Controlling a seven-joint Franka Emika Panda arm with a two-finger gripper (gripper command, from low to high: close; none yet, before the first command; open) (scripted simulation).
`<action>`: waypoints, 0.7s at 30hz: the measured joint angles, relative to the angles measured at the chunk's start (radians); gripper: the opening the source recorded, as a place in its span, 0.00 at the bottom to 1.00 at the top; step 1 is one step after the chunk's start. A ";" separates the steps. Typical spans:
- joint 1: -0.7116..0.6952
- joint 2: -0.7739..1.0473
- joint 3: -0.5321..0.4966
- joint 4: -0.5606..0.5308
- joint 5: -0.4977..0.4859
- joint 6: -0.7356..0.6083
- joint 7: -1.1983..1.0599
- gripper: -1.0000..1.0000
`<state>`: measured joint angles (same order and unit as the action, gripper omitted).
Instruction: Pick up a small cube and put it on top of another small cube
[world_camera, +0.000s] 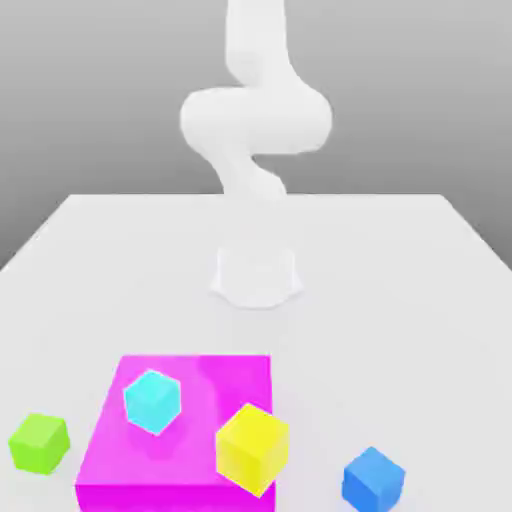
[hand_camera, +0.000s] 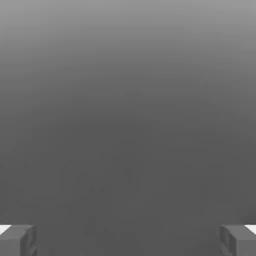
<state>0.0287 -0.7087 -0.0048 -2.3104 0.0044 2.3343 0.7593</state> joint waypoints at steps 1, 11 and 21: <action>0.012 0.039 -0.002 -0.004 0.002 0.014 -0.018 0.50; 0.108 0.405 -0.002 -0.045 0.028 0.150 -0.187 0.50; 0.184 0.767 0.027 -0.086 0.021 0.285 -0.331 0.50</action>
<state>0.2123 0.0588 0.0226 -2.3962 0.0258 2.6192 0.4278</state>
